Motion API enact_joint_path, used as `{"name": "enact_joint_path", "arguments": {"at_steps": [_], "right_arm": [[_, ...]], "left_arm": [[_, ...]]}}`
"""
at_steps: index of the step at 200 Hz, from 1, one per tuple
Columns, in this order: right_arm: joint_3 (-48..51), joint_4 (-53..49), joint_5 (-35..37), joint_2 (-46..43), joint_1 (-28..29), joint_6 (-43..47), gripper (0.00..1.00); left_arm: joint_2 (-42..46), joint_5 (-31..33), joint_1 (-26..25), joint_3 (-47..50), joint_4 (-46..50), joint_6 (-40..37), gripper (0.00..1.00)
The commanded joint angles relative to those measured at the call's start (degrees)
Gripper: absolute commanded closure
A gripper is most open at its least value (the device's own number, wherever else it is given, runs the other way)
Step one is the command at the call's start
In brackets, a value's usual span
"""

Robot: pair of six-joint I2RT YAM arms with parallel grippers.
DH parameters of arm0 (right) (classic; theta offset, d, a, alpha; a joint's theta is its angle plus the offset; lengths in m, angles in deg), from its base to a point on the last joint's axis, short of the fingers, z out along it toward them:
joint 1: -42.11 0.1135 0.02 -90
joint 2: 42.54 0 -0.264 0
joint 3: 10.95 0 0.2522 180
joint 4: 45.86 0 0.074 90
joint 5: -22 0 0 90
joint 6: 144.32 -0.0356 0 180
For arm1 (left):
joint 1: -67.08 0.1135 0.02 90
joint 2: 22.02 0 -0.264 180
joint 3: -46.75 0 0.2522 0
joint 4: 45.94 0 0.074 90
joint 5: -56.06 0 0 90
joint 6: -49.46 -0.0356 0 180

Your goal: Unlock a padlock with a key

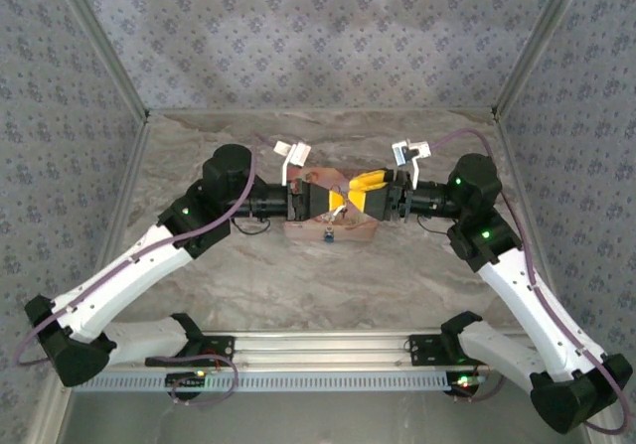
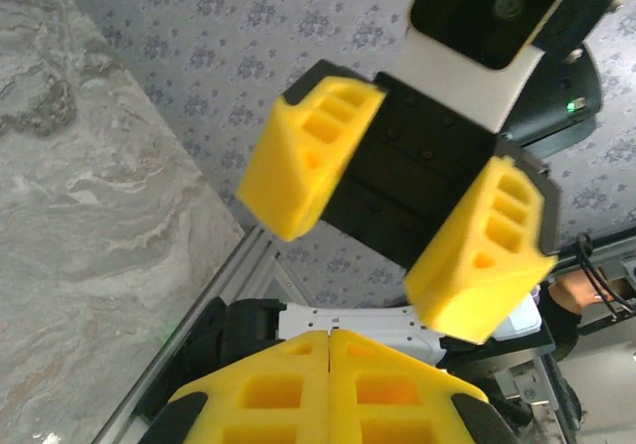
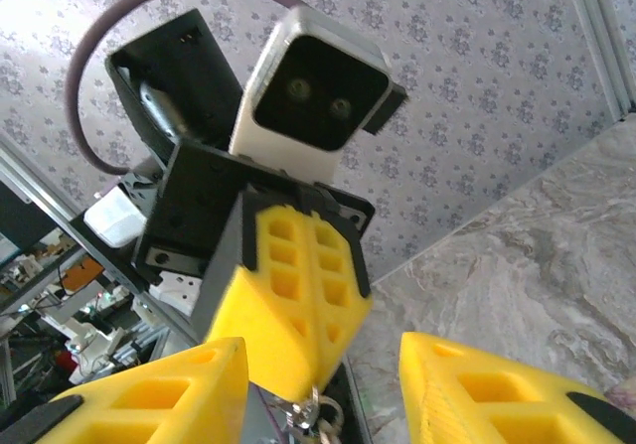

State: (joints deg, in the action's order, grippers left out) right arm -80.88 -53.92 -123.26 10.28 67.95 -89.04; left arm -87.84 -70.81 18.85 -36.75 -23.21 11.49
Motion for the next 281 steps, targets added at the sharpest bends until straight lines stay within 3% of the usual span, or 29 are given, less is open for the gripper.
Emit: {"name": "enact_joint_path", "arguments": {"at_steps": [1,44,106,190,223,281], "right_arm": [[-0.3,3.0,-1.4,0.0,0.7,-4.0,0.56],[0.9,0.9,-0.6,-0.1,0.8,-3.1,0.51],[2.0,1.6,-2.0,0.4,1.4,-3.8,0.55],[2.2,3.3,-4.4,0.9,3.2,-3.9,0.81],[2.4,3.4,-4.6,1.0,3.6,-3.1,1.00],[2.1,-0.2,-2.0,0.5,3.9,1.1,1.00]], "left_arm": [[-0.1,-1.7,0.1,-2.4,-0.2,-1.3,1.00],[0.1,-1.2,0.2,-2.6,-1.4,-1.6,1.00],[0.6,-0.6,0.3,-2.6,-2.6,-1.8,1.00],[0.5,-0.4,0.3,-2.3,-3.5,-1.4,1.00],[0.4,-0.4,0.3,-1.8,-4.5,-1.0,1.00],[1.1,0.7,1.0,-1.1,-4.6,-0.8,1.00]]}}
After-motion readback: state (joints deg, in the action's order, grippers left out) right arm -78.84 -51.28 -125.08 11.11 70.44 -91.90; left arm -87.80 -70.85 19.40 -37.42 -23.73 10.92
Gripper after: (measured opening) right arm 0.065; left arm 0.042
